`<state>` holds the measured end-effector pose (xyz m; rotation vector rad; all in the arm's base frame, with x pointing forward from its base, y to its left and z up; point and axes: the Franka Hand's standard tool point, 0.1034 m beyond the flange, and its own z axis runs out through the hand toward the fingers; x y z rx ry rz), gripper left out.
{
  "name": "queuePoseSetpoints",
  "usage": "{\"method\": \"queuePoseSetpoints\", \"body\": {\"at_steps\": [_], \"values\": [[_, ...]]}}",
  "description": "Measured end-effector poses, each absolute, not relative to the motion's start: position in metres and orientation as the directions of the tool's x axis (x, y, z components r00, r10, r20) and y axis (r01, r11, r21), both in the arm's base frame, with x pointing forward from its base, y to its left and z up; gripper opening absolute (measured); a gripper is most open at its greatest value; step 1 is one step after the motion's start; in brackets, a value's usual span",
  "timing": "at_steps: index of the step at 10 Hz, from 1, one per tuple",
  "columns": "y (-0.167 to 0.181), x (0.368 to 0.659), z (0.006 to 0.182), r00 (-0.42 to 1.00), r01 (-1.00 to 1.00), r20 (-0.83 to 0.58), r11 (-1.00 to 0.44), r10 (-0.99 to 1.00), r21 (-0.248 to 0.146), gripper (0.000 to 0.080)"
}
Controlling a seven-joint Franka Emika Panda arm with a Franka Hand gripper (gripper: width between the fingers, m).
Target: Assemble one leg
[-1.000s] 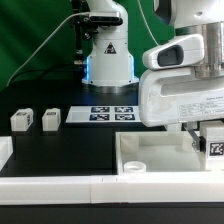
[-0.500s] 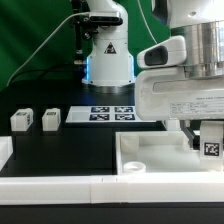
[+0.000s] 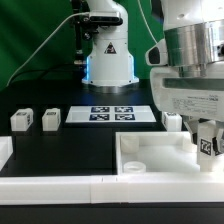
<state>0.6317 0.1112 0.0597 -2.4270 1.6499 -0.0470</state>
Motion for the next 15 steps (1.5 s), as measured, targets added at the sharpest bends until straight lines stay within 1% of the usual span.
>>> {"method": "queuePoseSetpoints", "body": {"at_steps": [1, 3, 4, 5, 7, 9, 10, 11, 12, 13, 14, 15], "values": [[0.1118, 0.6314, 0.0596, 0.259, -0.955, -0.118, -0.237, -0.959, -0.176, 0.03], [0.1126, 0.6312, 0.0597, 0.097, -0.985, -0.156, -0.072, -0.983, -0.157, 0.03], [0.1134, 0.6311, 0.0597, -0.084, -0.985, -0.199, 0.112, -0.976, -0.131, 0.03], [0.1134, 0.6299, 0.0586, -0.203, -0.967, -0.23, 0.232, -0.952, -0.104, 0.03], [0.1132, 0.6295, 0.0583, -0.341, -0.927, -0.256, 0.369, -0.904, -0.067, 0.03], [0.1121, 0.63, 0.0589, -0.406, -0.9, -0.253, 0.432, -0.878, -0.055, 0.03], [0.1125, 0.6293, 0.0577, -0.389, -0.908, -0.251, 0.415, -0.886, -0.058, 0.0375], [0.1129, 0.6292, 0.0576, -0.388, -0.909, -0.251, 0.414, -0.887, -0.058, 0.0523], [0.1131, 0.6291, 0.0575, -0.385, -0.91, -0.251, 0.411, -0.888, -0.058, 0.0523], [0.114, 0.6289, 0.0576, -0.38, -0.912, -0.251, 0.406, -0.89, -0.059, 0.0622], [0.1168, 0.629, 0.0591, -0.365, -0.918, -0.252, 0.392, -0.896, -0.064, 0.0622], [0.1201, 0.6298, 0.0631, -0.348, -0.924, -0.256, 0.376, -0.902, -0.072, 0.0645]]}}
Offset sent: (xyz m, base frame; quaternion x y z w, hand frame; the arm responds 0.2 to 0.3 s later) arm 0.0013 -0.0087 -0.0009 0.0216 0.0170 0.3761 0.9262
